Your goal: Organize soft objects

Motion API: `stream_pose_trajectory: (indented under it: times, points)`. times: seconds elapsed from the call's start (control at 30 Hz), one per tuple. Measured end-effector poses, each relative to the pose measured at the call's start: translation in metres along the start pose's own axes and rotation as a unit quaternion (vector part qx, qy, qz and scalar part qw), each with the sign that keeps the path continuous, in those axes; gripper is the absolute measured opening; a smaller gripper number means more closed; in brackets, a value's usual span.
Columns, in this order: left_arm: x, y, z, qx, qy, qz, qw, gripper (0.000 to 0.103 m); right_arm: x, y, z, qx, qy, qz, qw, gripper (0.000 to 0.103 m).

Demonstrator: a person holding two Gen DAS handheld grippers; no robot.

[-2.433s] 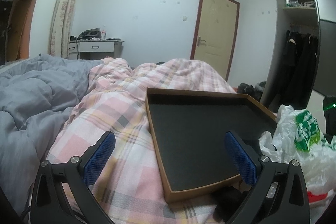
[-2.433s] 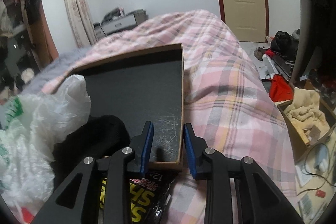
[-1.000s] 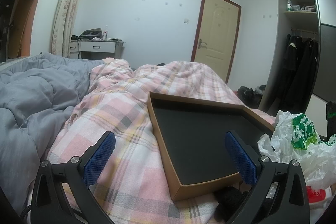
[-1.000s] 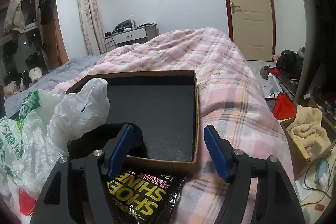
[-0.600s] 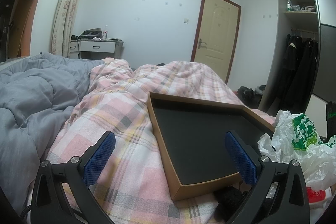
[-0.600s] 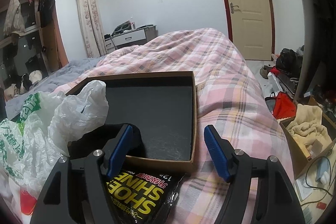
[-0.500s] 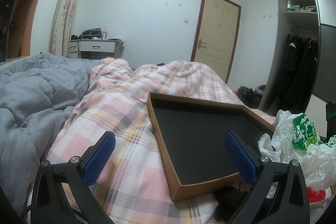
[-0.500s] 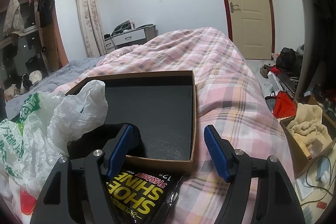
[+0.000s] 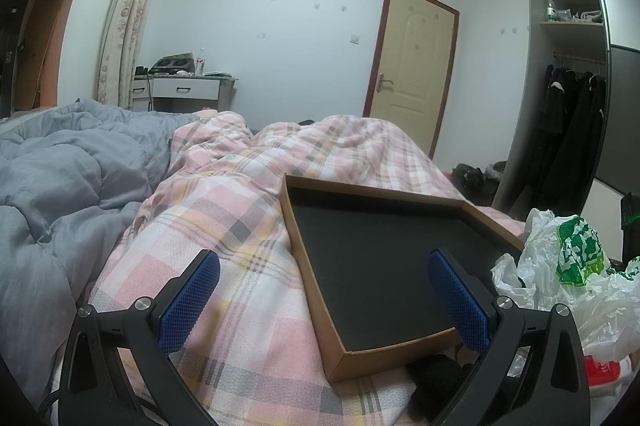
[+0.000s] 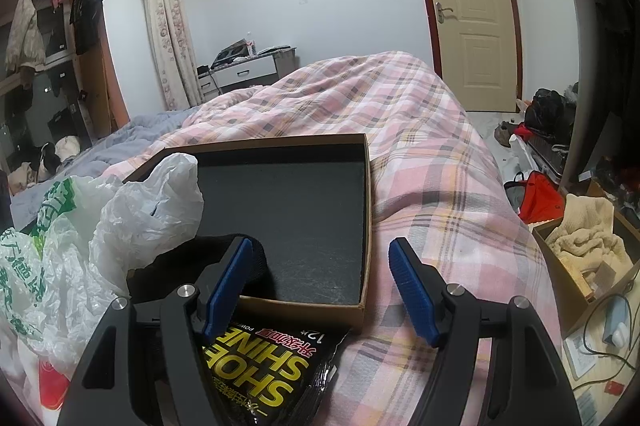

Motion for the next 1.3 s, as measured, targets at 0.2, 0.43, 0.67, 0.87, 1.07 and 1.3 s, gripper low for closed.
stream_pose_trajectory:
  times: [0.2,0.43,0.67,0.87,1.07,1.3]
  points:
    - [-0.0001,-0.0001,0.0001,0.000,0.000,0.000,1.0000,0.103,0.0013,0.0004,-0.0004,0.001,0.000,0.001,1.000,0.069]
    - [0.0000,-0.0002,0.0000,0.000,0.000,0.000,1.0000,0.103,0.0031,0.0003,-0.0008,0.001,-0.001,0.004,1.000,0.069]
    - [-0.0002,-0.0003,0.0002,0.000,0.000,0.000,1.0000,0.103,0.0034,0.0002,-0.0009,0.001,-0.002,0.004,1.000,0.069]
    - [0.0001,-0.0003,-0.0001,0.000,0.000,0.000,1.0000,0.103,0.0038,0.0000,-0.0011,0.002,-0.002,0.005,1.000,0.069]
    - [0.0002,-0.0003,-0.0002,0.000,0.000,0.000,1.0000,0.103,0.0040,-0.0001,-0.0011,0.002,-0.002,0.005,1.000,0.069]
    - [0.0002,-0.0003,0.0000,0.000,0.000,0.000,1.0000,0.103,0.0044,-0.0001,-0.0010,0.002,-0.002,0.005,1.000,0.069]
Point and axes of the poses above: each gripper's, at about its wrist camera, not at the fingertips, and z roughly the way its jaws point, x to its right, y to its underside, the point moved 1 cm from there along z, roughly the way its jaws point, and after that the axes turned 7 degrees about z, right-handed, at the moved point
